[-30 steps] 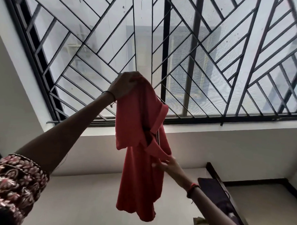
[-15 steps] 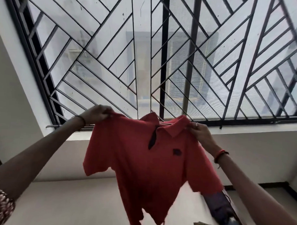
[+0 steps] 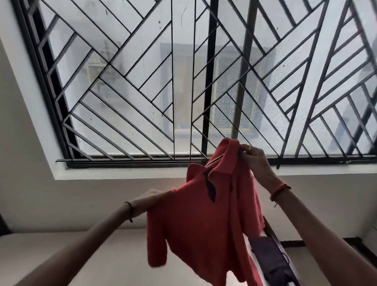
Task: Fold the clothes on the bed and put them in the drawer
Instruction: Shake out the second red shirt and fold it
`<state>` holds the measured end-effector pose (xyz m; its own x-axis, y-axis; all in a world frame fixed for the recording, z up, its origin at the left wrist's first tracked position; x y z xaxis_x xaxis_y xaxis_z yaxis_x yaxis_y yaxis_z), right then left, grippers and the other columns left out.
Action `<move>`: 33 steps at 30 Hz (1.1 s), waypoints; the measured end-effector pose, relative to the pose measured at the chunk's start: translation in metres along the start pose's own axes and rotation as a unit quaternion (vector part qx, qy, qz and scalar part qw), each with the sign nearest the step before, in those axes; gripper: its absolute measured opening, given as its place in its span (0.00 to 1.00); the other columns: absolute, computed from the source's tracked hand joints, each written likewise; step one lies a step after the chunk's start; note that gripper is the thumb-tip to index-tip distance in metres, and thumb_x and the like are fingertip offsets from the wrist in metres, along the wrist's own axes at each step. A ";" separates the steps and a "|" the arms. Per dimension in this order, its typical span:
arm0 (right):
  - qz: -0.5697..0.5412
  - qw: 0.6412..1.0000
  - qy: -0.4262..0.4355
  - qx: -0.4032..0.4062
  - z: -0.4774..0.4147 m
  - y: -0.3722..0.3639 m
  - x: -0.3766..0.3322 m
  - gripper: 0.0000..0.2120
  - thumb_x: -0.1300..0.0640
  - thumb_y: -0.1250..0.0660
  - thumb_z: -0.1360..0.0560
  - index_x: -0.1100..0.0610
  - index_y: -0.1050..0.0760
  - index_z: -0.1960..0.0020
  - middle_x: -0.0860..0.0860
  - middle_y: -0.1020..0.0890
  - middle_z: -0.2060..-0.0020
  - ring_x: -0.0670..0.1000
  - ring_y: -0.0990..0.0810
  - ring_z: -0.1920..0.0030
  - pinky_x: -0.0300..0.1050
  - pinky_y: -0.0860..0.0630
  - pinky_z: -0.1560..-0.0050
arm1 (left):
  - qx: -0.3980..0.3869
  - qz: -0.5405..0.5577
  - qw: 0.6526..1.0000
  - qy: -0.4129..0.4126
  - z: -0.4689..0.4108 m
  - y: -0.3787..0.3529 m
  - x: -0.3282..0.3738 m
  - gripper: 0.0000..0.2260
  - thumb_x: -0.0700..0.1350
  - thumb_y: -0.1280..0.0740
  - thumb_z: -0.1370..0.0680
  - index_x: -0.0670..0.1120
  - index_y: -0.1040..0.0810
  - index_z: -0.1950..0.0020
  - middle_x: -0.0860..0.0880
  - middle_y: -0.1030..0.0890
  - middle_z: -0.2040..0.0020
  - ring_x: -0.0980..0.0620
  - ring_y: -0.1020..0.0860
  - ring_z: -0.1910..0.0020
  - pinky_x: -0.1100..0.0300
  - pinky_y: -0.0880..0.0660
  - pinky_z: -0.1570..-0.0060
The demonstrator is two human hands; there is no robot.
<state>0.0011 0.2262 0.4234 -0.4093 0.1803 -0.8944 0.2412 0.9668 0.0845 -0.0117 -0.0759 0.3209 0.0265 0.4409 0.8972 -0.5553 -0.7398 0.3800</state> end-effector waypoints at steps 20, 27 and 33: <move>0.024 0.996 0.029 0.086 -0.008 0.039 -0.035 0.14 0.69 0.38 0.24 0.52 0.19 0.55 0.44 0.15 0.64 0.42 0.20 0.61 0.35 0.23 0.55 | -0.044 0.316 0.947 -0.046 -0.029 -0.037 0.053 0.11 0.42 0.31 0.27 0.44 0.19 0.45 0.48 0.18 0.49 0.56 0.20 0.54 0.63 0.24 0.55; 0.105 0.992 0.027 0.069 -0.007 0.032 -0.040 0.15 0.65 0.36 0.25 0.48 0.18 0.59 0.43 0.16 0.66 0.44 0.20 0.59 0.39 0.25 0.54 | -0.043 0.377 0.920 -0.098 -0.025 -0.011 0.074 0.10 0.46 0.35 0.25 0.41 0.17 0.53 0.46 0.15 0.57 0.55 0.17 0.61 0.62 0.20 0.61; 0.154 0.988 -0.027 0.016 -0.012 0.022 -0.034 0.05 0.66 0.32 0.26 0.68 0.21 0.54 0.47 0.18 0.69 0.43 0.22 0.63 0.37 0.26 0.60 | 0.056 0.363 0.923 -0.111 -0.030 0.013 0.072 0.08 0.39 0.32 0.24 0.40 0.20 0.47 0.48 0.15 0.58 0.54 0.18 0.59 0.65 0.21 0.57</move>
<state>0.0099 0.2435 0.4613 -0.2645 0.4540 -0.8508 0.3747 0.8613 0.3431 -0.0418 -0.0388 0.3844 -0.1427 -0.2986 0.9437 -0.4042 -0.8527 -0.3309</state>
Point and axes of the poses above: each hand's wrist, its own z-axis away from the middle knuckle, its own y-axis out of the back of the hand, x = y × z, the point moved 6 cm from there along -z, towards the middle knuckle
